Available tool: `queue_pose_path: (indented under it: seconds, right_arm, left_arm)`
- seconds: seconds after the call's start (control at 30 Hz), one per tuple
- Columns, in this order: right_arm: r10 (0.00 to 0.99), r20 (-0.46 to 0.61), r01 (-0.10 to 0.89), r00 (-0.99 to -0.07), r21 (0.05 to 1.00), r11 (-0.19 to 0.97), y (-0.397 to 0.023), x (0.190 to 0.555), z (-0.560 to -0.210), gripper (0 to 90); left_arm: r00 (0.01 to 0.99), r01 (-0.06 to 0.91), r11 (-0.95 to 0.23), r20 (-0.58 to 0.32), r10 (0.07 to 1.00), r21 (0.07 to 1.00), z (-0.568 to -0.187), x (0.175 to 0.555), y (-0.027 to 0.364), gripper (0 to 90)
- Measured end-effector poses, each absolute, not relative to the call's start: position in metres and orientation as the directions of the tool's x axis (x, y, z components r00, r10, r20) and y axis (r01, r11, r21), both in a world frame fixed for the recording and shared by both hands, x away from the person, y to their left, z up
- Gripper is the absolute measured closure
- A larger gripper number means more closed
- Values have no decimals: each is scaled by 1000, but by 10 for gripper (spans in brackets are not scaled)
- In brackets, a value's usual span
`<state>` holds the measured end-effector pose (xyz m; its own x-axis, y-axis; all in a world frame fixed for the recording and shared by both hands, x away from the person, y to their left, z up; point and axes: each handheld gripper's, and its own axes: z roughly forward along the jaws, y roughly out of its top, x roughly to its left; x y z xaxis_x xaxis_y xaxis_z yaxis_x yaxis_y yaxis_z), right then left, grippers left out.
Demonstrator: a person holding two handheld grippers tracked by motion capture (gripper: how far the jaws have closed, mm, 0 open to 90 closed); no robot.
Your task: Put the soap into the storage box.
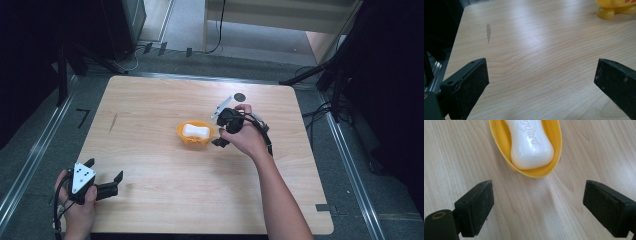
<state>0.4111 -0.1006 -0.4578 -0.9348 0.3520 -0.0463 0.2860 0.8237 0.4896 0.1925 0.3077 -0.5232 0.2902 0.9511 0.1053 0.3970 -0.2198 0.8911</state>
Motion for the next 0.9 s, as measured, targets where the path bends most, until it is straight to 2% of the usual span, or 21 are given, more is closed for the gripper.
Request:
queue_pose_path:
  seconds: [0.5,0.77,0.9]
  right_arm:
    - [422,-5,342,-907,578,741,-131,392,-468,64]
    - [467,5,383,-884,582,717,-148,381,-475,0]
    - [479,25,399,-877,592,700,-156,376,-480,0]
  left_arm:
    - [287,400,-224,111,951,888,-523,193,307,0]
    - [288,401,-229,116,951,887,-523,193,307,0]
    - [287,400,-230,117,951,887,-523,193,307,0]
